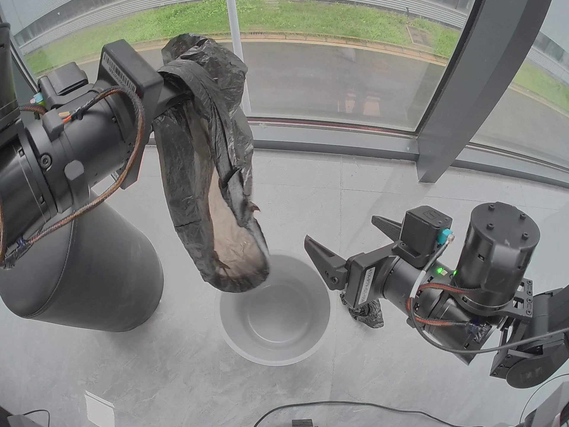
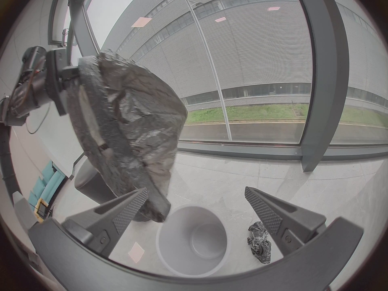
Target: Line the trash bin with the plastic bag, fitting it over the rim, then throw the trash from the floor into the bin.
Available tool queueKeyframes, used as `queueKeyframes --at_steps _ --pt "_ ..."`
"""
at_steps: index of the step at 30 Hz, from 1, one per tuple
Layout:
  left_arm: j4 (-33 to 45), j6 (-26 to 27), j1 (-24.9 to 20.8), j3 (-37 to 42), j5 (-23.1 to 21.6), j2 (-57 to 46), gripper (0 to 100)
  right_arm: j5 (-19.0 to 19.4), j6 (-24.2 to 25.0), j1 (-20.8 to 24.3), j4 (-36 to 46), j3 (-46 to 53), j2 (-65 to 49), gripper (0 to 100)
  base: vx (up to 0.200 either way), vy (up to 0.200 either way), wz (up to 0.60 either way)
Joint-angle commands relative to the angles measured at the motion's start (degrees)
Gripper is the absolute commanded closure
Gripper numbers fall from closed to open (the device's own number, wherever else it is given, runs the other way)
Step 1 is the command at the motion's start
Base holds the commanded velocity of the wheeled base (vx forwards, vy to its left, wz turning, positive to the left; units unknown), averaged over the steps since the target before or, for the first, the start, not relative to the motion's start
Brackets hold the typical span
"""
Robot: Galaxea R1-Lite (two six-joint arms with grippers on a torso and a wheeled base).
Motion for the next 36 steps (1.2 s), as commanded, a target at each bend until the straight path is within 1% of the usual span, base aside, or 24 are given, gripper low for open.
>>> queueKeyframes --at_steps 1,3,5,9,10,12,15,20,23,25,28,33,36 --pt "-0.1 -0.1 -1.5 0.0 -0.4 -0.6 100 0.5 0.1 -1.4 -0.4 -1.2 3.0 0 0.0 0.0 0.0" --pt "-0.1 -0.1 -1.9 0.0 -0.5 -0.9 100 0.5 0.1 -0.8 -0.4 -1.3 3.6 0 0.0 0.0 0.0" --pt "-0.1 -0.1 -2.1 0.1 -0.6 -1.4 100 0.4 0.1 2.0 -0.4 -2.5 5.3 0 0.0 0.0 0.0" --pt "-0.1 -0.1 -2.5 0.2 -0.6 -1.9 100 0.4 -0.4 4.4 -0.3 -4.1 7.8 0 0.0 0.0 0.0" --pt "-0.1 -0.1 -2.5 0.2 -0.6 -1.9 100 0.4 -0.4 4.4 -0.3 -4.1 7.8 0 0.0 0.0 0.0" --pt "-0.1 -0.1 -2.8 0.4 -0.6 -2.1 100 0.2 -1.0 6.0 0.2 -5.3 10.1 0 0.0 0.0 0.0" --pt "-0.1 -0.5 -3.3 0.5 -0.6 -2.6 100 0.2 -1.9 6.1 0.2 -6.5 12.5 0 0.0 0.0 0.0" --pt "-0.1 -0.6 -4.4 1.3 -0.6 -3.8 100 0.3 -2.2 5.9 0.1 -9.0 15.5 0 0.0 0.0 0.0" --pt "-0.1 -0.6 -4.5 2.1 -0.7 -4.0 100 0.4 -2.6 4.9 0.2 -10.7 17.9 0 0.0 0.0 0.0" --pt "-0.1 -0.6 -4.8 2.8 -0.8 -4.7 100 0.4 -3.7 3.9 0.1 -11.7 19.2 0 0.0 0.0 0.0" --pt "-0.1 -0.4 -6.6 3.7 -0.8 -5.8 100 0.4 -4.9 3.1 -0.3 -13.1 21.0 0 0.0 0.0 0.0" --pt "-0.1 -0.5 -6.9 4.3 -1.4 -6.3 100 0.4 -5.5 3.0 -0.2 -16.6 24.0 0 0.0 0.0 0.0" --pt "-0.1 -0.5 -7.3 4.4 -1.4 -6.3 100 0.4 -6.7 3.0 -0.2 -18.1 25.6 0 0.0 0.0 0.0"
